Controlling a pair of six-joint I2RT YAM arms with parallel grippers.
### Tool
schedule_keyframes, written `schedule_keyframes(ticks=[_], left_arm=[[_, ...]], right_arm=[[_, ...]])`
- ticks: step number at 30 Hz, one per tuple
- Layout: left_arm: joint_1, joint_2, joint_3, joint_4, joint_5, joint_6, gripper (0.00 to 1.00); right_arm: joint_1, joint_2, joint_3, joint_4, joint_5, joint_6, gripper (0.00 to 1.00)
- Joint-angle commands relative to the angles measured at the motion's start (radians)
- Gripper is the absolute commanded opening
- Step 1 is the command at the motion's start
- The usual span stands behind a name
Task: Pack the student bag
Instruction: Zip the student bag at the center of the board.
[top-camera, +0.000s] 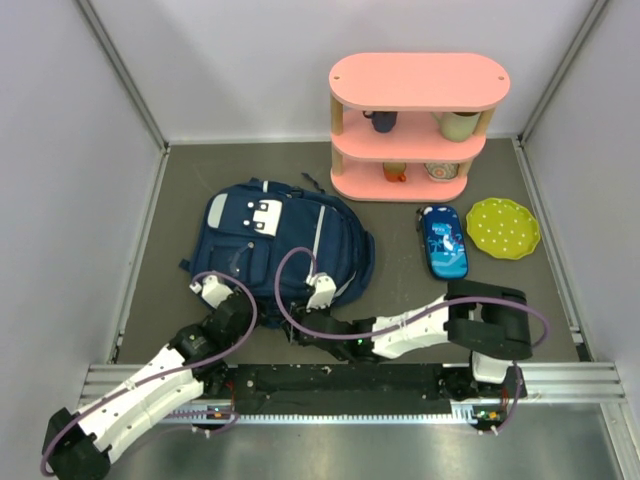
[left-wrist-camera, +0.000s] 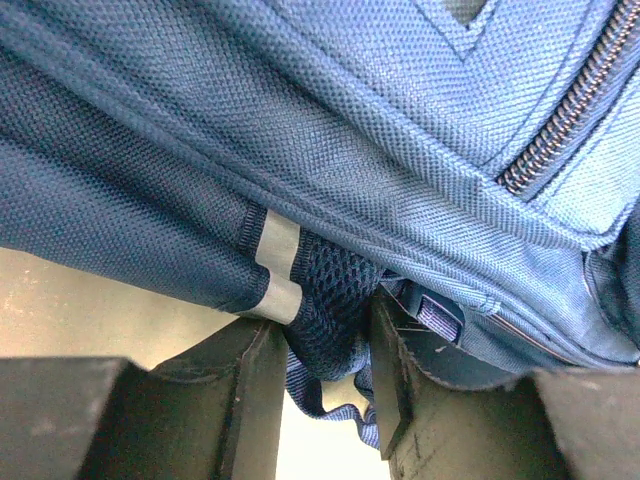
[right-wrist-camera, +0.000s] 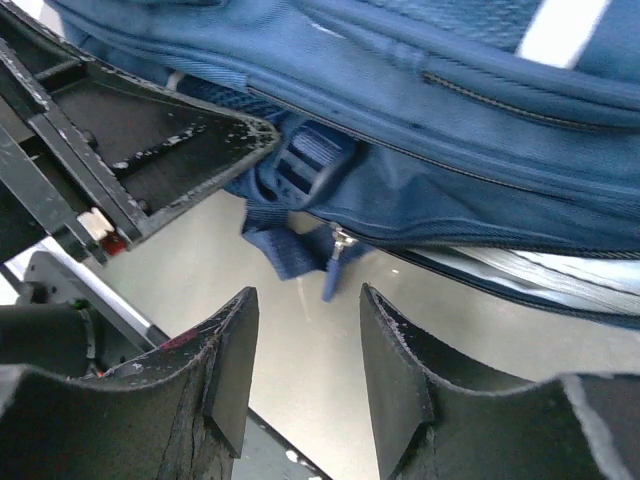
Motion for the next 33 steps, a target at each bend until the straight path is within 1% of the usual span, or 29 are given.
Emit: schedule_keyframes(ticks=[1, 2, 6, 9, 13, 19, 20, 22, 23, 24, 29, 30, 31, 32, 33], left_arm=[[0.002, -0.065, -0.024, -0.010, 0.010, 0.001, 0.39], [0.002, -0.078, -0.024, -0.022, 0.007, 0.003, 0.39], [0.002, -0.116, -0.028, -0.032, 0.003, 0.006, 0.39], [0.001, -0.115, -0.024, -0.024, 0.011, 0.010, 0.38], [0.002, -0.104, -0.018, -0.016, 0.014, 0.016, 0.35], [0.001, -0.104, -0.016, -0.012, 0.023, 0.021, 0.32], [0.001, -0.104, -0.016, -0.015, 0.023, 0.021, 0.31], [0.001, -0.104, -0.018, -0.015, 0.025, 0.023, 0.29], [0.001, -0.102, -0.018, -0.015, 0.025, 0.021, 0.29], [0.001, -0.102, -0.016, -0.015, 0.027, 0.021, 0.28], [0.002, -0.102, -0.022, -0.012, 0.028, 0.021, 0.27], [0.002, -0.102, -0.022, -0.009, 0.028, 0.021, 0.27], [0.001, -0.102, -0.024, -0.010, 0.028, 0.021, 0.27], [0.002, -0.102, -0.025, -0.010, 0.027, 0.021, 0.25], [0.002, -0.102, -0.024, -0.012, 0.027, 0.024, 0.24]], right_arm=[[0.007, 0.056, 0.058, 0.128, -0.028, 0.023, 0.45], [0.007, 0.066, 0.070, 0.120, -0.026, 0.029, 0.45], [0.000, 0.098, 0.138, -0.084, 0.018, 0.102, 0.43], [-0.003, 0.110, 0.155, -0.109, 0.023, 0.127, 0.39], [-0.004, 0.168, 0.245, -0.265, 0.051, 0.147, 0.38], [-0.029, 0.190, 0.256, -0.268, 0.077, 0.152, 0.33], [-0.035, 0.198, 0.257, -0.268, 0.089, 0.150, 0.30], [-0.041, 0.205, 0.270, -0.277, 0.089, 0.144, 0.27], [-0.042, 0.213, 0.274, -0.287, 0.091, 0.141, 0.21], [-0.044, 0.219, 0.279, -0.290, 0.089, 0.133, 0.20], [-0.044, 0.244, 0.300, -0.290, 0.049, 0.098, 0.20], [-0.044, 0.248, 0.303, -0.291, 0.043, 0.092, 0.18], [-0.042, 0.248, 0.305, -0.293, 0.035, 0.087, 0.13], [-0.044, 0.248, 0.305, -0.299, 0.034, 0.083, 0.04], [-0.039, 0.245, 0.305, -0.319, 0.035, 0.078, 0.00]])
